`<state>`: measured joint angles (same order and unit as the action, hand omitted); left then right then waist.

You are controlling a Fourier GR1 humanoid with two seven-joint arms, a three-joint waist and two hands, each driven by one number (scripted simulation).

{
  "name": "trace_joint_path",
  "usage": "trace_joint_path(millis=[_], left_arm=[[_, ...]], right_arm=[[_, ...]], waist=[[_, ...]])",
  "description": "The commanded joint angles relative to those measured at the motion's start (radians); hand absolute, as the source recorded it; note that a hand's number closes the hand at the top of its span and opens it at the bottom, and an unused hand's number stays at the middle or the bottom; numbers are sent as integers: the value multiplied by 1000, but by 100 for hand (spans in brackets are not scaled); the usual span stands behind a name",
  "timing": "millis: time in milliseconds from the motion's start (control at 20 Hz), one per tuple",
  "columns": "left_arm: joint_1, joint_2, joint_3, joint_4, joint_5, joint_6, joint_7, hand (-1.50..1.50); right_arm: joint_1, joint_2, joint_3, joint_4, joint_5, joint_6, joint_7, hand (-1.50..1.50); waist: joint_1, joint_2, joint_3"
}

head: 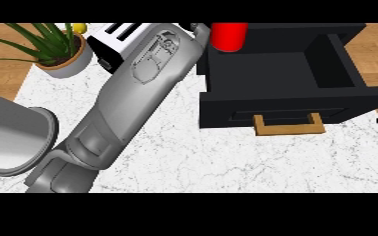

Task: Pick up the can, place it into the drawer and close the drawer

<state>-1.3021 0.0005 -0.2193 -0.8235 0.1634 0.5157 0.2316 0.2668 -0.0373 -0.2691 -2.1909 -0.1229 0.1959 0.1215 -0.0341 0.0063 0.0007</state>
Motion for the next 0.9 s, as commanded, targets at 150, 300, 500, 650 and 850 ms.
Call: trace_joint_path(millis=[150,300,500,650,850], left_arm=[[-112,-1,-61,205,125,30,-94,150],[-163,-1,-96,260,145,56,-85,150],[-179,-1,-150,292,186,59,-106,150],[-193,-1,-185,327,244,75,-109,150],[-231,-1,-222,372,258,92,-106,150]], right_arm=[[-14,23,37,10,33,5,-36,-150],[-11,13,26,35,26,14,-27,-150],[-61,-5,12,31,24,-12,28,-150],[-82,7,45,62,46,-2,-11,-150],[-71,-7,16,65,30,4,-7,-150]], waist=[[-28,7,1],[-28,6,1],[-27,6,1],[-45,11,2],[-52,9,2]])
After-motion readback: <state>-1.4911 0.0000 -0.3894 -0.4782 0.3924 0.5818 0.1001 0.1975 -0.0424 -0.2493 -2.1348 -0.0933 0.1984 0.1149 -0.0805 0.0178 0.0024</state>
